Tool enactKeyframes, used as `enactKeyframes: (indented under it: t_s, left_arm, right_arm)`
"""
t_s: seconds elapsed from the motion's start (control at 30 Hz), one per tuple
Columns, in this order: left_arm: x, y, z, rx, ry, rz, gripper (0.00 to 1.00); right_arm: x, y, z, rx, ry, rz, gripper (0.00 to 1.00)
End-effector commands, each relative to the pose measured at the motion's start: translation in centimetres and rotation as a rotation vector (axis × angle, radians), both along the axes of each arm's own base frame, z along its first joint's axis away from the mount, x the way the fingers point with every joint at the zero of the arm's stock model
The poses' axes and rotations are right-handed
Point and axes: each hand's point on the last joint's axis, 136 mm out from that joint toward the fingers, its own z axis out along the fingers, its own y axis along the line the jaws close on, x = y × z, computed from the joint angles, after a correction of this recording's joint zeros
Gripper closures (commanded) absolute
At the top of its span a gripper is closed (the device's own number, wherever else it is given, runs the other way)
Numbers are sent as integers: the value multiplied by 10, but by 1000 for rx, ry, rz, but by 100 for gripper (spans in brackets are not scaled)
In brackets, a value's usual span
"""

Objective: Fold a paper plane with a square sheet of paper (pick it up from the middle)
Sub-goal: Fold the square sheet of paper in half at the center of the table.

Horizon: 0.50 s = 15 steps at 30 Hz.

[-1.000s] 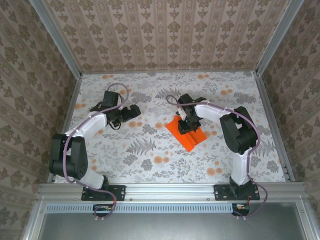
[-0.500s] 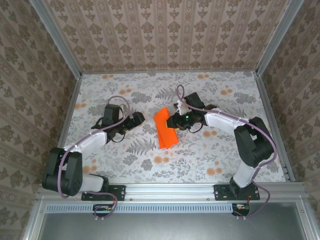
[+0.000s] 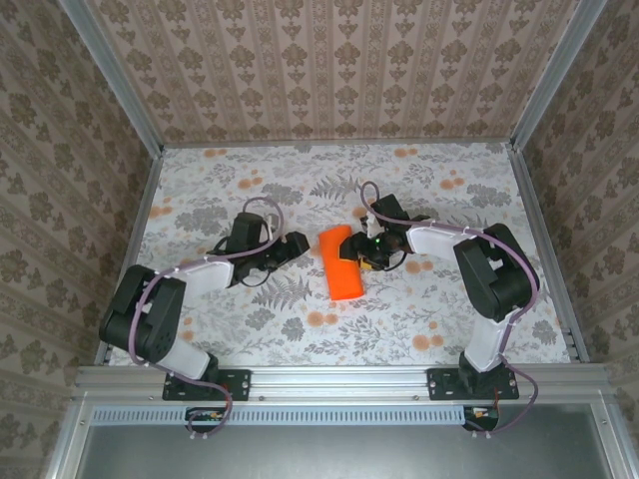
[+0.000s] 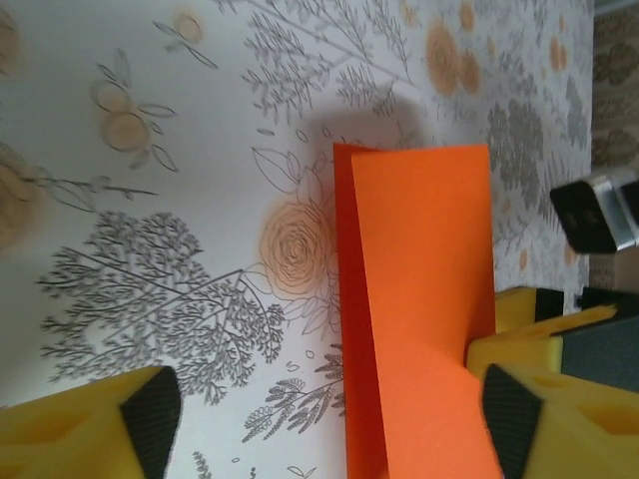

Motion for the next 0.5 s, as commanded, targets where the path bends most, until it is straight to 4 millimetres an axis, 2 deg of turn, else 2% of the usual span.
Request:
enactKeyframes:
  t_s: [0.0,0.2,0.47]
  left_arm:
    - [3,-24,12,-60,-17,-45,29]
    - [3,-50,9,-95,-5,-93,52]
    - [1,-80,5,-102,2,-153,69]
  right_arm:
    - [-3,-15,-6,-92,-9,-23,36]
    - [-2,-22,-6,-140,-30,-40,38]
    - [-3,-26,-15,-176,-7,-52,39]
